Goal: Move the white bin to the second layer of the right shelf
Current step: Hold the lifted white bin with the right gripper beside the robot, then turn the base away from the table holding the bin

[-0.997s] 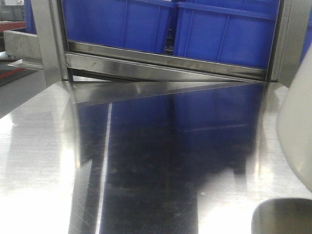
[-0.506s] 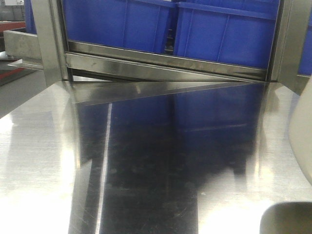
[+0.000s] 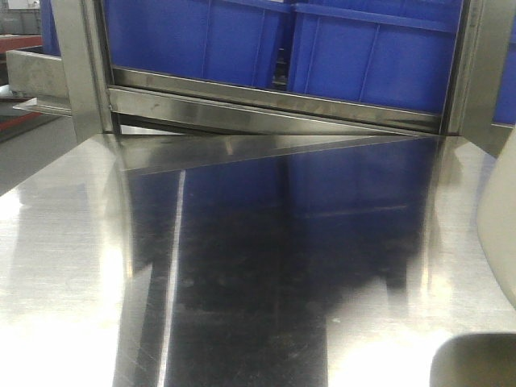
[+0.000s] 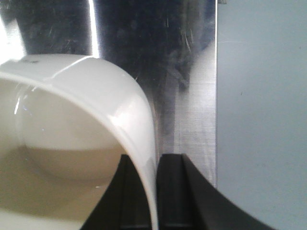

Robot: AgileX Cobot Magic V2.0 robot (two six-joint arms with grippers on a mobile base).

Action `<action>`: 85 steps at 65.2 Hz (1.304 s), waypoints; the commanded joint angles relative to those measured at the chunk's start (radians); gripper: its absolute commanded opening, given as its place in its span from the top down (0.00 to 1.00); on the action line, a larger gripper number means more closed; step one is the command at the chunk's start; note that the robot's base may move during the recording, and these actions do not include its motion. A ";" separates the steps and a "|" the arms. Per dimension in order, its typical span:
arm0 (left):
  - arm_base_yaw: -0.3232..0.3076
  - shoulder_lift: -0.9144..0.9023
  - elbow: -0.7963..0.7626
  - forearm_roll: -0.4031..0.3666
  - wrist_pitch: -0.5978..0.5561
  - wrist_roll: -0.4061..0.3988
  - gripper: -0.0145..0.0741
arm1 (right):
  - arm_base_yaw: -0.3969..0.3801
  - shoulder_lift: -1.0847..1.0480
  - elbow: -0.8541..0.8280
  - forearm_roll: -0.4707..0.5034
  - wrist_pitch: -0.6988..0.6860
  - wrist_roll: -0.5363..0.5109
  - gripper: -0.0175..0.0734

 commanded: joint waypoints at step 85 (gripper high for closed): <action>-0.004 -0.013 0.037 -0.006 -0.084 -0.003 0.74 | -0.008 -0.006 -0.029 0.002 -0.048 -0.008 0.75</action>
